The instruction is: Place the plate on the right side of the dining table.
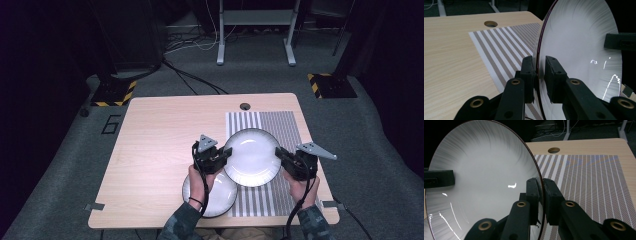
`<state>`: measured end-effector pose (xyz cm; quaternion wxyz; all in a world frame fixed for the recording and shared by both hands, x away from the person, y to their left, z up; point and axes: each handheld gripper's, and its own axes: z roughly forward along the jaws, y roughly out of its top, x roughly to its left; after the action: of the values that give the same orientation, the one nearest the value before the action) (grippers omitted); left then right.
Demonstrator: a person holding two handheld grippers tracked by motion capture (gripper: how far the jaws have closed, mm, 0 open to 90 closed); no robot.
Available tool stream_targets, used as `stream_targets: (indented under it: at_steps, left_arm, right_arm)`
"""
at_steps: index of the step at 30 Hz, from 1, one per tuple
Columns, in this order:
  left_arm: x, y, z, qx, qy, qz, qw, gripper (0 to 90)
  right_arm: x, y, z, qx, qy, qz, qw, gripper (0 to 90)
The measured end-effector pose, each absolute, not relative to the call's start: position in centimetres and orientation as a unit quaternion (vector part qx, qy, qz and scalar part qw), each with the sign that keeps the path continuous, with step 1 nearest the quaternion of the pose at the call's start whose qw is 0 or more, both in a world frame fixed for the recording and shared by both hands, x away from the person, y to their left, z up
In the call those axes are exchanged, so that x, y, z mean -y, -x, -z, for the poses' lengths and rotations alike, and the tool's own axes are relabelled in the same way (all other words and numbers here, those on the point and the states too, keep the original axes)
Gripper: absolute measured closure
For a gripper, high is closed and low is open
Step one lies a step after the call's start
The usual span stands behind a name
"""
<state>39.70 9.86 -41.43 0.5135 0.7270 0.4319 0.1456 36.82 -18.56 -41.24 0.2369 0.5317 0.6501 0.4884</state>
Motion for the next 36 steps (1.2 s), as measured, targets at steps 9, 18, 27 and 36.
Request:
stream_targets:
  at_steps: [9, 18, 27, 36]
  left_arm:
    - [-9.0, -40.8, 41.7, -0.435, -0.731, -0.139, 0.508, 77.4]
    - [-7.9, -41.6, 42.0, -0.434, -0.738, -0.134, 0.500, 77.4]
    - [-6.8, -42.5, 42.6, -0.440, -0.742, -0.125, 0.489, 77.3]
    - [-6.2, -43.3, 43.2, -0.447, -0.744, -0.117, 0.484, 77.1]
  right_arm:
    - [19.2, -37.5, 41.4, -0.653, -0.537, -0.477, 0.241, 83.4]
    - [20.1, -38.3, 41.6, -0.654, -0.544, -0.468, 0.240, 83.0]
    - [20.8, -39.1, 42.2, -0.654, -0.556, -0.455, 0.238, 82.4]
    - [21.2, -39.8, 42.3, -0.663, -0.556, -0.439, 0.240, 82.4]
